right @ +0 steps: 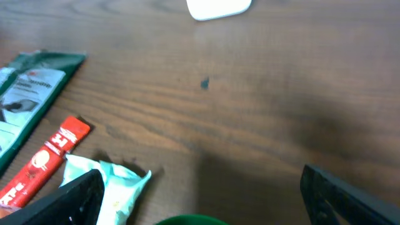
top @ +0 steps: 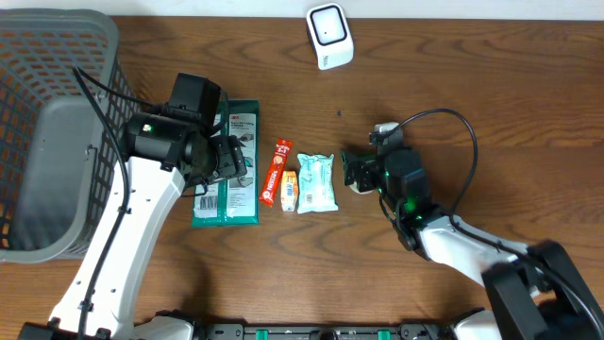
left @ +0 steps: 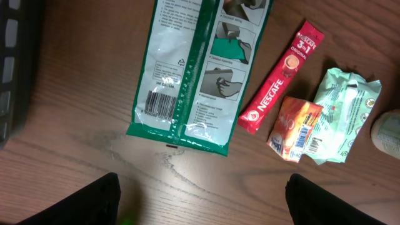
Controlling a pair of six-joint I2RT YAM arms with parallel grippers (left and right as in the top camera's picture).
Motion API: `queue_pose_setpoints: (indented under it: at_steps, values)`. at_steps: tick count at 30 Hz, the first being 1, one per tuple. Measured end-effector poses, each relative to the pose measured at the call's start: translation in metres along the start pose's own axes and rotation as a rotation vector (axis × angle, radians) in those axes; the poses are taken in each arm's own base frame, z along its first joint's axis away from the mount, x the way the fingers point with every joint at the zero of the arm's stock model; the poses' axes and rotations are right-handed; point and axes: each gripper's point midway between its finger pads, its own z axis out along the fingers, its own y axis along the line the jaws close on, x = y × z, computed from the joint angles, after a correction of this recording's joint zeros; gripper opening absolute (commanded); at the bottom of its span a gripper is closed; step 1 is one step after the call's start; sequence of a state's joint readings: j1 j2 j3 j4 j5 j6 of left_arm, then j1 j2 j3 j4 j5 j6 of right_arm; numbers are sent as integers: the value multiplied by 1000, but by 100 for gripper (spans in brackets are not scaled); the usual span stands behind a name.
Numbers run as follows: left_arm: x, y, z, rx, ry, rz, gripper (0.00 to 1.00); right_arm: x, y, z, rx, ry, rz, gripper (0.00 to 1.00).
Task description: Scan the item barcode
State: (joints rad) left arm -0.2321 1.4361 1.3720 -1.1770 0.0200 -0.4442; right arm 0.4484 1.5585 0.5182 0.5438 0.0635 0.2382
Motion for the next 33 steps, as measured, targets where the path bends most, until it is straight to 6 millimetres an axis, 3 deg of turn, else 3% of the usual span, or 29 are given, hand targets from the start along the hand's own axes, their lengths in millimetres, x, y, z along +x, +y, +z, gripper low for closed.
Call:
queue_pose_setpoints:
  at_steps: [6, 12, 16, 19, 22, 27, 33]
  values:
    - [0, 0, 0, 0, -1, 0, 85, -37, 6, -21, 10, 23, -105, 99]
    - [0, 0, 0, 0, 0, 0, 85, -85, 18, -53, 32, 260, -207, 99]
    - [1, 0, 1, -1, 3, 0, 85, -129, 28, -80, 32, 370, -268, 99]
    - [1, 0, 1, -1, 2, 0, 85, -141, 30, -96, 33, 466, -304, 99]
    - [1, 0, 1, -1, 3, 0, 85, -125, 31, -96, 9, 581, -317, 99]
    - [1, 0, 1, -1, 3, 0, 85, -81, 37, -74, -59, 757, -297, 99]
    - [1, 0, 1, -1, 2, 0, 85, -45, 36, -54, -102, 887, -319, 89]
